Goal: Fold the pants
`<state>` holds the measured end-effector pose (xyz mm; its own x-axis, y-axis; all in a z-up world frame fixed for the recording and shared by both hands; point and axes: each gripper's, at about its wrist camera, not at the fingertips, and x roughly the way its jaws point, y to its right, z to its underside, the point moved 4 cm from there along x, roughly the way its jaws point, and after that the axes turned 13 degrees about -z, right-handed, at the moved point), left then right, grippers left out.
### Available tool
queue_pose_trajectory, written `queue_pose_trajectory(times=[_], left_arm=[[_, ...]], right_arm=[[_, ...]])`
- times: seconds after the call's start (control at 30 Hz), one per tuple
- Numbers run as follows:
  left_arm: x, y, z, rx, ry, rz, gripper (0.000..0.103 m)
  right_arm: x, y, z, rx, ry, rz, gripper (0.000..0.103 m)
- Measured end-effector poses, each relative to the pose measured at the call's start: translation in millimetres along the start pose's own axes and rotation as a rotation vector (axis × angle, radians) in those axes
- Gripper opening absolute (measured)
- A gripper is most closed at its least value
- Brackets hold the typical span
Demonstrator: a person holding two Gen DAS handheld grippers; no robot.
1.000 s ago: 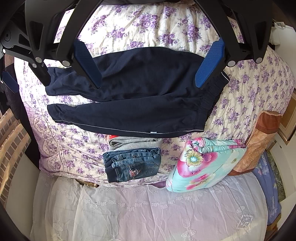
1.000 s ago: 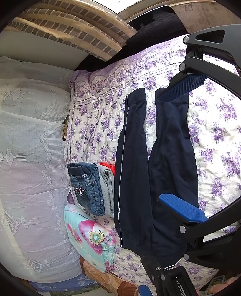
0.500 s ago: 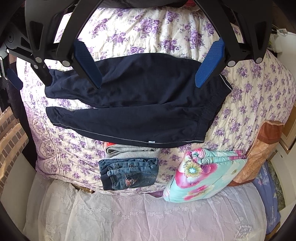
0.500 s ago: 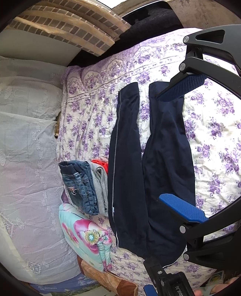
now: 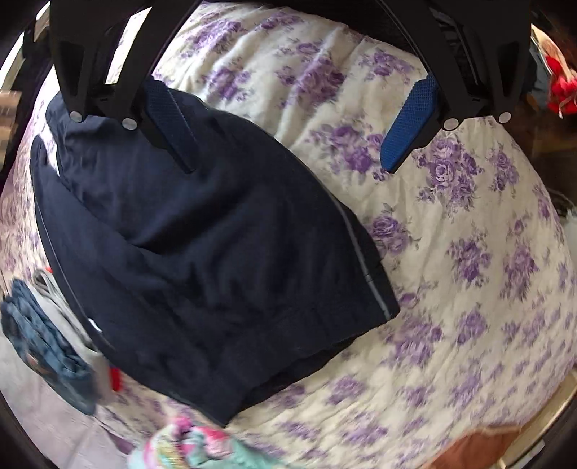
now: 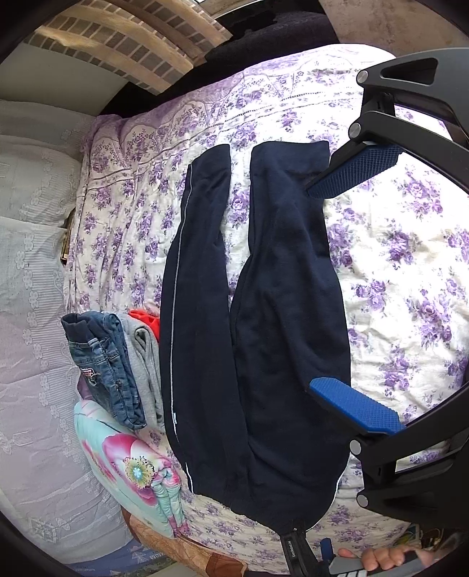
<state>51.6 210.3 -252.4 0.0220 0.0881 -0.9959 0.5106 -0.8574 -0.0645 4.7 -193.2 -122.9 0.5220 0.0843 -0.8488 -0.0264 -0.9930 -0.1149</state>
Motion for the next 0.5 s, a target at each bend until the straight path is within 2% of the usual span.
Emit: queue_pose_trajectory(times=[0.07,0.13,0.17,0.2,0.23,0.27,0.37,0.43,0.5], left_arm=[[22,-11,-12,-0.04,-0.058,0.061,0.096],[31,-13,-21,-0.044,-0.067,0.071,0.087],[34,-11,-24,-0.031,-0.077,0.089,0.067],[35,-7,-27,-0.013,-0.09,0.112,0.034],[35,-4,-29,0.007,-0.087,0.114,0.018],[33,-3,-32,0.019,-0.071,0.119,0.009],[26,-14,-32,-0.024,-0.012,0.152,0.007],[17,-29,-21,-0.05,0.04,0.166,0.007],[8,-38,-10,-0.06,0.083,0.211,0.007]], right_arm=[[1,2,1,-0.002,-0.002,0.007,0.099],[2,5,1,0.001,-0.004,0.014,0.099],[2,7,2,0.003,-0.006,0.019,0.099],[4,9,2,0.007,-0.011,0.024,0.099],[5,13,4,0.01,-0.017,0.029,0.099],[6,17,6,0.013,-0.022,0.031,0.099],[9,33,16,0.023,-0.047,0.008,0.099],[9,50,26,0.038,-0.062,-0.023,0.099],[9,74,36,0.077,-0.056,-0.028,0.099]])
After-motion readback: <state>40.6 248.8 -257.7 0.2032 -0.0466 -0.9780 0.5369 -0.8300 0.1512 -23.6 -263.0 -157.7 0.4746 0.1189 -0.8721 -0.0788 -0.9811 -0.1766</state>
